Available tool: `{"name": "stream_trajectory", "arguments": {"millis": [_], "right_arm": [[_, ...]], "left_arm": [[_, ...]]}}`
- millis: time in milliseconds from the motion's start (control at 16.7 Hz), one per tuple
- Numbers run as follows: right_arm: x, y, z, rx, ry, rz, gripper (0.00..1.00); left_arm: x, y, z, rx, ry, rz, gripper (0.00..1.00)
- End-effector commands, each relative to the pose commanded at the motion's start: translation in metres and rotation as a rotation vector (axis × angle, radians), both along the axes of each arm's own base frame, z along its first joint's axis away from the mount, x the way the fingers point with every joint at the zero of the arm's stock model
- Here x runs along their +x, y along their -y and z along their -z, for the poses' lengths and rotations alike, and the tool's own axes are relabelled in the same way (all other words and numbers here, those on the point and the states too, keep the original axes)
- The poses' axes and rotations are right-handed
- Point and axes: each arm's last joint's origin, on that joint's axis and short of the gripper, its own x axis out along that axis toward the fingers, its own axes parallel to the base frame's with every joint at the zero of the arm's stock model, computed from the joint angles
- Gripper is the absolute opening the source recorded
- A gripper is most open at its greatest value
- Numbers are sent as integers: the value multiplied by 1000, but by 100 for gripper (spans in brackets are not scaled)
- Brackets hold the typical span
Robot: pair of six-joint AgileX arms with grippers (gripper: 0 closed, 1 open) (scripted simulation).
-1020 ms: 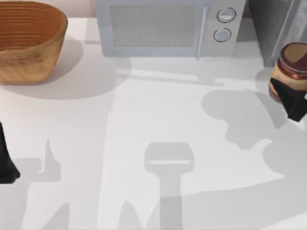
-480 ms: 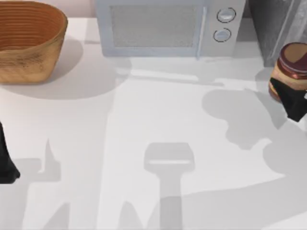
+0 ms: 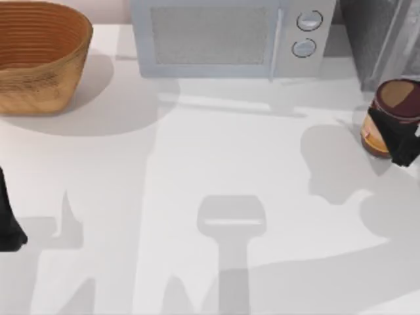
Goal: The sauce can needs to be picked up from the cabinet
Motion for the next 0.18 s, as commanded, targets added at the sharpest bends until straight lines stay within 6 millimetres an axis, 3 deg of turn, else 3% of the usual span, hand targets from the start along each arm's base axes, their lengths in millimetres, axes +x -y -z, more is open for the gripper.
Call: {"name": "stream_trajectory", "arguments": {"millis": [180], "right_arm": [[0,0,0,0,0,0,100]], "left_arm": [[0,0,0,0,0,0,100]]}}
